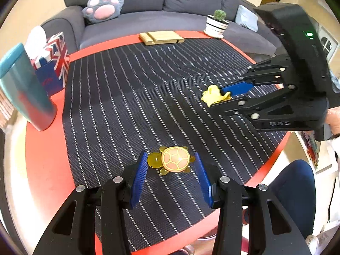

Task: Collect trash
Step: 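Carry the turtle and duck keychains over the pink bin with both grippers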

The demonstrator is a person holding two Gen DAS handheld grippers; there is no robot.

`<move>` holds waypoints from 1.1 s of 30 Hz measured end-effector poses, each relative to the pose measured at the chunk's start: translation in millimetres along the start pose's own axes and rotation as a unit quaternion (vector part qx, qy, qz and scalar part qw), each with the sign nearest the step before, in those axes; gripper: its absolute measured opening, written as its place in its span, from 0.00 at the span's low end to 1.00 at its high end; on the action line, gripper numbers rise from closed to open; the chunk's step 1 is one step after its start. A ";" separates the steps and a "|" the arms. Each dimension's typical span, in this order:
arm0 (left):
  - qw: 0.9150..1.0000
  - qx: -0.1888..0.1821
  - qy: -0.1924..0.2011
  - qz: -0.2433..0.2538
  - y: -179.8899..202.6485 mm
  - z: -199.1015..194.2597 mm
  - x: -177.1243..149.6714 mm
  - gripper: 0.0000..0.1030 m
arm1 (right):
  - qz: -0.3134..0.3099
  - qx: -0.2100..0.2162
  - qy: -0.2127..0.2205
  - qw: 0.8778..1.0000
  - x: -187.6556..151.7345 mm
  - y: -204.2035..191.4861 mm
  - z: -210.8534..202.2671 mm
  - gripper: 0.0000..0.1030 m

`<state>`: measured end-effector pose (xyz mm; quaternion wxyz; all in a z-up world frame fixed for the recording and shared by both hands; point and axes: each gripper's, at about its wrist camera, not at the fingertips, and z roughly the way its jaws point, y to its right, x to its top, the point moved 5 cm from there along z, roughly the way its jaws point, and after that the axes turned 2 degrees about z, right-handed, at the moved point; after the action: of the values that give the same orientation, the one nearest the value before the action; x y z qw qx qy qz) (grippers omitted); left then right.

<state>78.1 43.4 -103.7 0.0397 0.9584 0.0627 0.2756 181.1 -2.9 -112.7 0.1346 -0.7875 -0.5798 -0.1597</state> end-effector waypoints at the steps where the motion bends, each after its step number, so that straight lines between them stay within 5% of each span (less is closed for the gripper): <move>1: 1.000 -0.002 0.001 0.003 3.4 -1.7 0.0 0.43 | 0.002 0.001 0.006 1.000 -3.9 -0.7 -8.3 0.26; 19: 0.998 -0.028 0.029 0.047 57.5 -46.5 -15.2 0.43 | 0.018 0.031 0.058 0.998 -75.6 -35.6 -96.9 0.26; 33: 0.996 -0.050 0.045 0.061 88.7 -71.7 -47.5 0.43 | 0.017 0.062 0.064 0.996 -129.0 -79.5 -119.1 0.26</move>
<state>8.6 -48.1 -58.1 0.0681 0.9438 -0.0080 0.3233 58.1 -139.4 -54.5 0.2223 -0.7759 -0.5650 -0.1711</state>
